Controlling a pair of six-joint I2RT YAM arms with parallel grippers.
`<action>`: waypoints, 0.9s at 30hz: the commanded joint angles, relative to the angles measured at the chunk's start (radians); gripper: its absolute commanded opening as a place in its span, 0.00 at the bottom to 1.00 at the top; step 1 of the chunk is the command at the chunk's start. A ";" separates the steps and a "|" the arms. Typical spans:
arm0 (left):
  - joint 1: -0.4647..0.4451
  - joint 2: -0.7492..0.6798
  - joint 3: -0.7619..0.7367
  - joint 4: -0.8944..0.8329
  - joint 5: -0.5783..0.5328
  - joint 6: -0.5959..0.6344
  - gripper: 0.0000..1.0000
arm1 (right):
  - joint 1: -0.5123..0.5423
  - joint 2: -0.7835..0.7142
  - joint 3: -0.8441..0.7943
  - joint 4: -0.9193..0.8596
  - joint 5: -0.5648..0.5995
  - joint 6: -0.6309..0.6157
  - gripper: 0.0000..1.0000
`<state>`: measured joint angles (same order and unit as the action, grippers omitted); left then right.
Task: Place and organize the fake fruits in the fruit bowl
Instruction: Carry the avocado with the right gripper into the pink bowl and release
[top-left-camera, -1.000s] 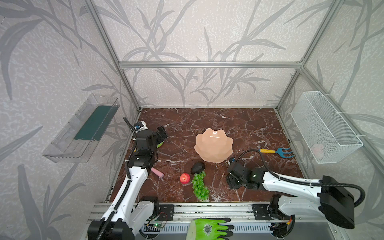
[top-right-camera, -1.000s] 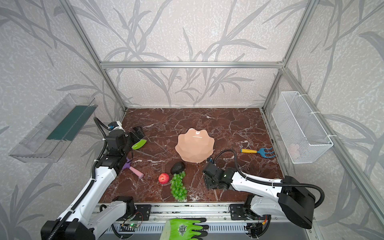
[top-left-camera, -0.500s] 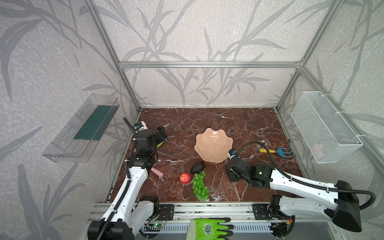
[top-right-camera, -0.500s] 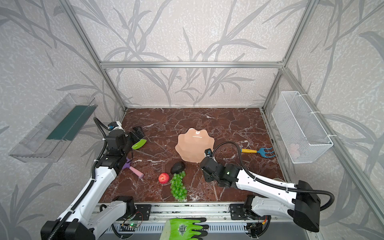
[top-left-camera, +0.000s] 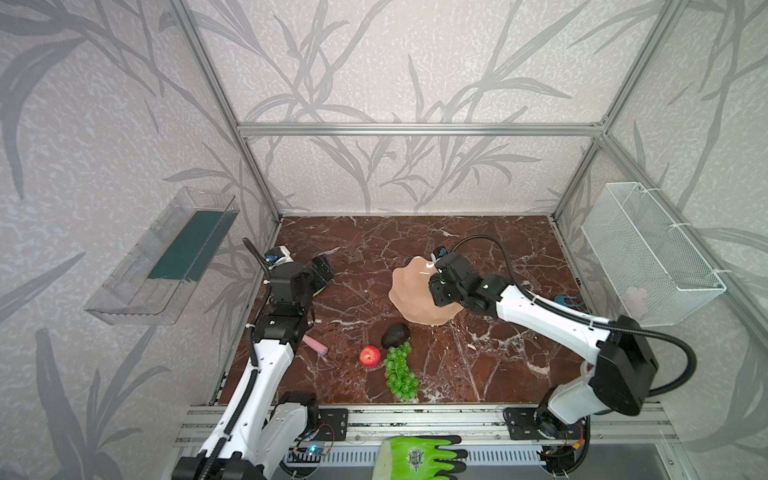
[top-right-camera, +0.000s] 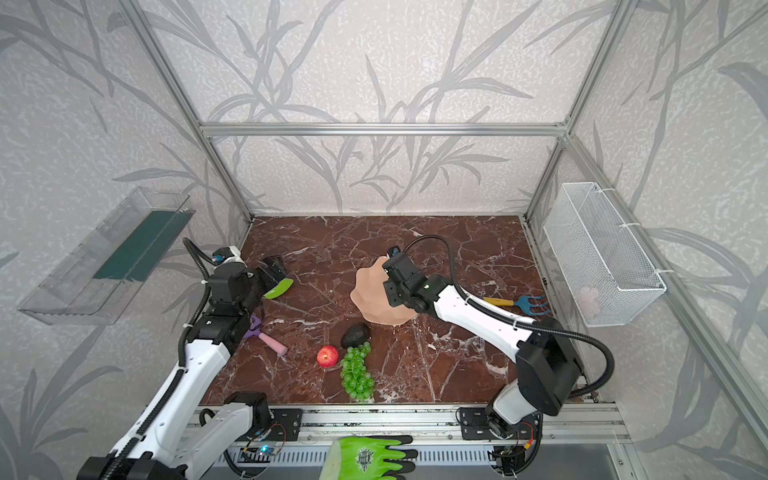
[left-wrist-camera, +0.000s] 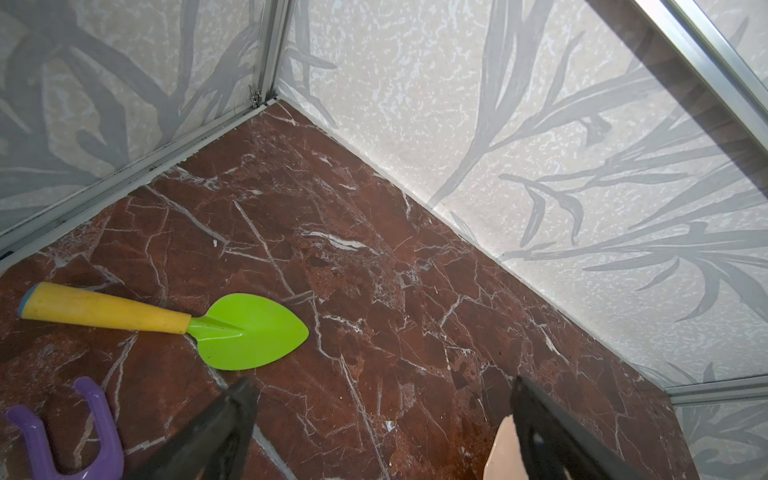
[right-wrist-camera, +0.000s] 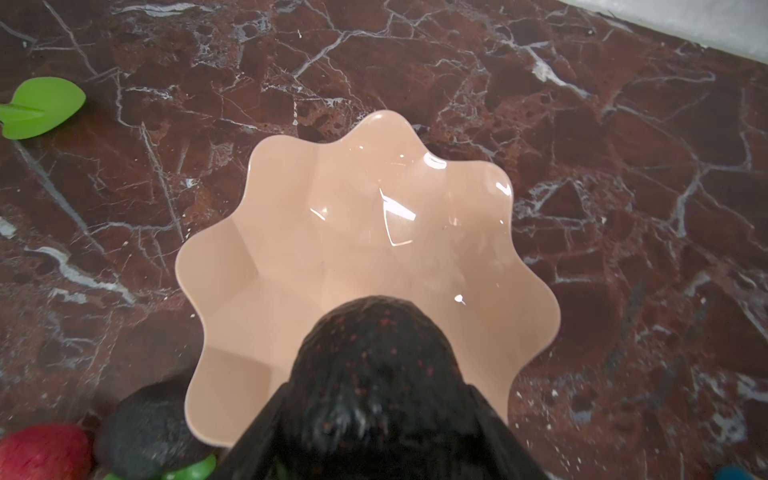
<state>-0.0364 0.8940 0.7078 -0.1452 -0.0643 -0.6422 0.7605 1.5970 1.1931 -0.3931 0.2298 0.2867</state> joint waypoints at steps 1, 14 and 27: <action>0.000 -0.024 0.005 -0.074 0.030 -0.022 0.95 | -0.027 0.086 0.060 0.048 -0.048 -0.067 0.52; 0.000 -0.047 -0.024 -0.131 0.080 -0.036 0.95 | -0.041 0.391 0.213 0.049 -0.064 -0.065 0.52; 0.000 -0.095 -0.028 -0.226 0.088 -0.031 0.95 | -0.040 0.401 0.189 0.058 -0.052 -0.040 0.69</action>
<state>-0.0364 0.8288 0.6842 -0.3016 0.0174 -0.6662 0.7250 2.0151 1.3857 -0.3378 0.1749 0.2386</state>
